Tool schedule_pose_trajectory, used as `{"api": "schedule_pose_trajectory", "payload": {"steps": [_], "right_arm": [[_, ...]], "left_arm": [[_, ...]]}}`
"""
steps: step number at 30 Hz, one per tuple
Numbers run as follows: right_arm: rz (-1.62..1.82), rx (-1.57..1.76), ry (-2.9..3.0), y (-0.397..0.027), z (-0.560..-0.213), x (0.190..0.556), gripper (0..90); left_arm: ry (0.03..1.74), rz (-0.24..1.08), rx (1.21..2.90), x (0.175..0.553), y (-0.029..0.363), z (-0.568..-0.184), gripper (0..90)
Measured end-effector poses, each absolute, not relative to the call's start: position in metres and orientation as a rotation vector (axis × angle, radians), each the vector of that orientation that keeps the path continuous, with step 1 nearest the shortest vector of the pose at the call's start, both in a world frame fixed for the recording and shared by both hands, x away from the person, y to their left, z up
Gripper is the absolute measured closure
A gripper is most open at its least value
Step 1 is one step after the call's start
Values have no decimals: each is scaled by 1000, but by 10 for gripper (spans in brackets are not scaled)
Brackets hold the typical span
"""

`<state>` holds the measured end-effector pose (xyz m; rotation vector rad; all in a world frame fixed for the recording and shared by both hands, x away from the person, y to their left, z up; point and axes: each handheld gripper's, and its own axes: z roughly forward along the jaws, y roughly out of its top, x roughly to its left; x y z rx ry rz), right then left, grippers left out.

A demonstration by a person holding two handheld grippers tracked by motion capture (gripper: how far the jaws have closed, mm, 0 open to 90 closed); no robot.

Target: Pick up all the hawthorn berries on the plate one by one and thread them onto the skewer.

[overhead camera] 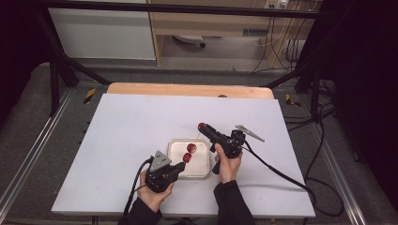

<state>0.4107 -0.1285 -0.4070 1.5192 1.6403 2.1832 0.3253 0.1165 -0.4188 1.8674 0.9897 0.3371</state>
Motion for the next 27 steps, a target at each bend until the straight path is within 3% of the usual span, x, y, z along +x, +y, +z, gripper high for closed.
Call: {"api": "schedule_pose_trajectory", "payload": {"steps": [27], "right_arm": [[2234,1542,1616,-122,-413,405,626]], "left_arm": [[1031,320,1810,330,107,-421,885]]}}
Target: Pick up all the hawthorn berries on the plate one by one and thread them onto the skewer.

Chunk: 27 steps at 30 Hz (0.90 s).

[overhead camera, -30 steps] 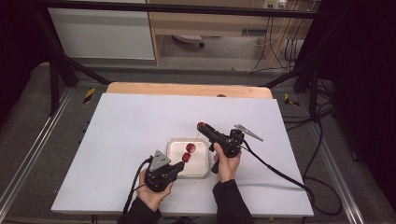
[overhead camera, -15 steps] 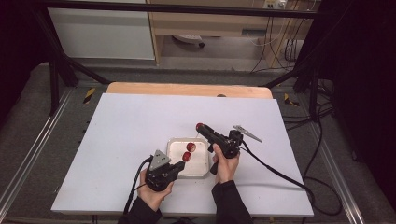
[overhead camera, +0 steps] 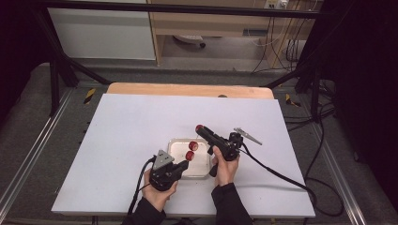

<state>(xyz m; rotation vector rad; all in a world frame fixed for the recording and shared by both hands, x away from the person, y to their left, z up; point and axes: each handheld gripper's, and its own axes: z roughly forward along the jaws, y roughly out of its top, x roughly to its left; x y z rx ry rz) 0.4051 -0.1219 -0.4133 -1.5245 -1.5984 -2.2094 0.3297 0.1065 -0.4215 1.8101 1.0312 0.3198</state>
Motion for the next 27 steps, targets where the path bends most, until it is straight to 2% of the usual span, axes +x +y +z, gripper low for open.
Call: {"api": "schedule_pose_trajectory", "payload": {"steps": [21,27], "right_arm": [[-2151,-1494,-1713,-117,-421,398,620],[-2124,-1493,-1818,-122,-416,397,531]], "left_arm": [[1027,314,1808,339,107,-418,885],[1022,320,1817,339,115,-419,885]]}}
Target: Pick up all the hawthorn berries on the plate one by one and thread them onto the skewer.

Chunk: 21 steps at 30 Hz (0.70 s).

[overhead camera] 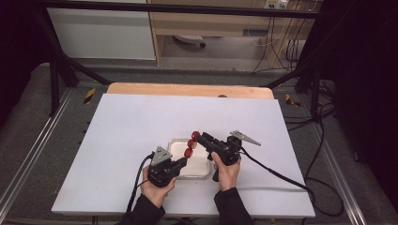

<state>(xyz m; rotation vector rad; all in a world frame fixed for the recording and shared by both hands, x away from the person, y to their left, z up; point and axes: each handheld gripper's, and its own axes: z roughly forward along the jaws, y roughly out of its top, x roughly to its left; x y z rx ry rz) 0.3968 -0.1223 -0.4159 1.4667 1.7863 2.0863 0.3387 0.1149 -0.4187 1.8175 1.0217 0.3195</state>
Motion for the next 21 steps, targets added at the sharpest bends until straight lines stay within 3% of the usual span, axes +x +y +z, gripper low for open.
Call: {"api": "schedule_pose_trajectory", "payload": {"steps": [7,14,21], "right_arm": [[1961,1408,1908,-129,-411,396,384],[1741,1326,2082,-136,-413,396,180],[1508,1219,2221,-148,-420,394,71]], "left_arm": [[1035,328,1829,341,128,-421,885],[1026,332,1853,342,142,-420,885],[990,332,1912,344,153,-419,884]]}}
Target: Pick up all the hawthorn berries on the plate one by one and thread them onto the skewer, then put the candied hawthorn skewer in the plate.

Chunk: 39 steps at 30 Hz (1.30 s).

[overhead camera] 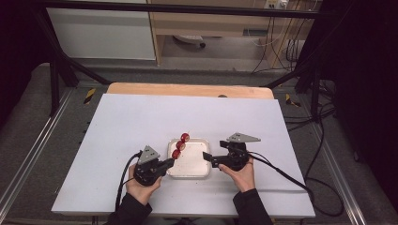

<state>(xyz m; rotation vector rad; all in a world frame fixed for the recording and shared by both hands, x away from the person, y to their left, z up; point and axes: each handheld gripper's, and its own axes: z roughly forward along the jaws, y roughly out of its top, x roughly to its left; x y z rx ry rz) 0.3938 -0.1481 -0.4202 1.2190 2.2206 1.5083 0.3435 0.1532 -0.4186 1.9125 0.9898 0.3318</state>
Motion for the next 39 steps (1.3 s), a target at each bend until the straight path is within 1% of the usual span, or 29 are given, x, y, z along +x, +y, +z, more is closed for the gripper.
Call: {"api": "schedule_pose_trajectory", "payload": {"steps": [8,16,21,28,39], "right_arm": [[1297,1158,2348,-171,-434,387,4],[1203,1171,2386,-200,-448,376,4],[1139,1141,2382,-217,-453,369,4],[1151,1167,2362,-238,-456,360,5],[1176,1191,2344,-252,-458,353,5]], "left_arm": [[973,322,1951,347,164,-412,884],[950,307,2021,356,164,-404,883],[938,301,2079,366,158,-401,883],[931,291,2142,378,144,-399,883],[957,272,2216,390,127,-409,883]]}}
